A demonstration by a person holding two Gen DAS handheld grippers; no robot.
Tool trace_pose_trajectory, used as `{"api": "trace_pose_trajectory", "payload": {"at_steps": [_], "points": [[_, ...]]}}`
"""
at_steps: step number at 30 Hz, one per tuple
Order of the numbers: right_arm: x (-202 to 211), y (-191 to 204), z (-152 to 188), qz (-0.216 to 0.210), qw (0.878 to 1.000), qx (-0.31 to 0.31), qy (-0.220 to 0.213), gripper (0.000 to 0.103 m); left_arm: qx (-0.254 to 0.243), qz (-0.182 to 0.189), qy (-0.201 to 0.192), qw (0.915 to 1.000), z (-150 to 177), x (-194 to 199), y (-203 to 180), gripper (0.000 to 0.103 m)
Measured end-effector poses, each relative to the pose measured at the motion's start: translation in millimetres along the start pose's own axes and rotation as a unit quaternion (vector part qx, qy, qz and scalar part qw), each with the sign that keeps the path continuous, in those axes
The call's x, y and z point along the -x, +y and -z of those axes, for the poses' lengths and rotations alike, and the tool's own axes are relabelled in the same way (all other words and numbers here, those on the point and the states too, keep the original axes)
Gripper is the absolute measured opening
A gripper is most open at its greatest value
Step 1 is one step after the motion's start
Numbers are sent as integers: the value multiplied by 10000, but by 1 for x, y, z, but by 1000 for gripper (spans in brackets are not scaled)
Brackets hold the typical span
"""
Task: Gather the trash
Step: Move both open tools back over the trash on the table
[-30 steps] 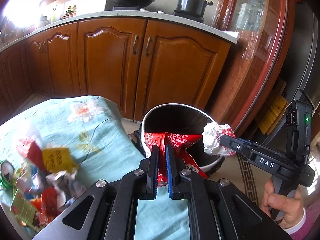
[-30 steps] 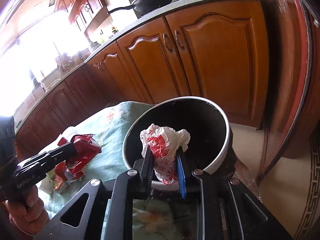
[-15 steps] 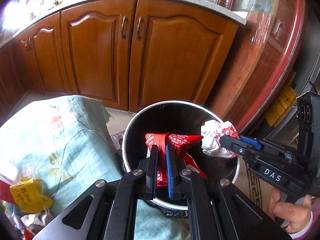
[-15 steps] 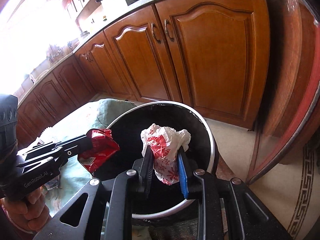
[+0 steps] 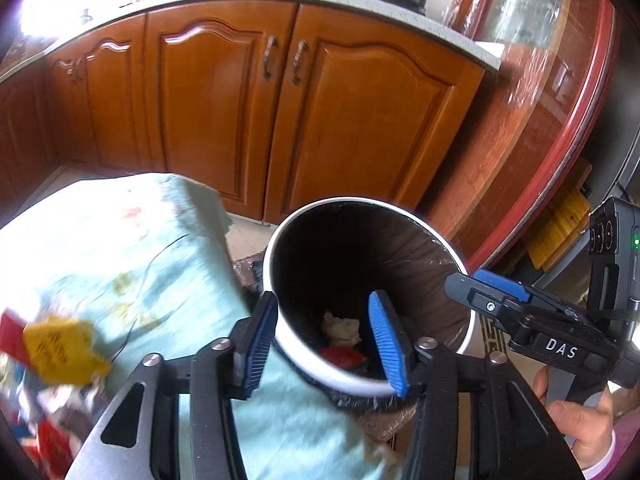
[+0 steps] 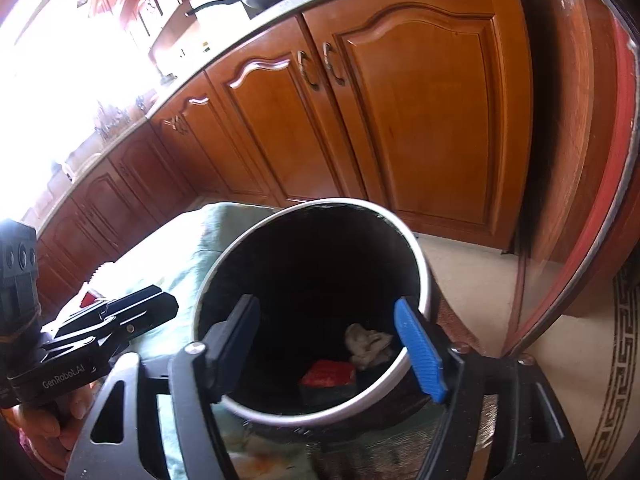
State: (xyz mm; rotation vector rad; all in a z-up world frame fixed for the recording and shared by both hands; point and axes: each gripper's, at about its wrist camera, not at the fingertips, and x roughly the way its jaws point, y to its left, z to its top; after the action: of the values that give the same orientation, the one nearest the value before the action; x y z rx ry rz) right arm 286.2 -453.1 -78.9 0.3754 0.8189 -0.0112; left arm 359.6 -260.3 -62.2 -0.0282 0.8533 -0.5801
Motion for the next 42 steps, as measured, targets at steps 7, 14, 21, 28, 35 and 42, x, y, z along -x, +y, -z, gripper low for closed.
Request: {"api": "trace_pose_trajectory", "payload": {"at_steps": [7,14,21,28,35,42], "points": [[15,31,28,-326,9994,6,-123,86,207,-236,-266,9992,49,57,20,54],[20,66,56,-684,9976,-23,-80,91,303,-500,-362,9976,96,110,40,57],[18,105,79,-1033,9945,160,-5,94,556,-913,-685,9919,137,168,59,68],[10,149,96,-1557,9869,399,101,95,881,-1361,-1012,9816,165,218,77,76],[-8,186,98,-1569,9843,666,456,95,1344,-1778,-1174,9678,175,248,102,79],[-25,198,94,-1659,9824,585,628,95,1976,-1922,-892,9571,173,249,141,80]]}}
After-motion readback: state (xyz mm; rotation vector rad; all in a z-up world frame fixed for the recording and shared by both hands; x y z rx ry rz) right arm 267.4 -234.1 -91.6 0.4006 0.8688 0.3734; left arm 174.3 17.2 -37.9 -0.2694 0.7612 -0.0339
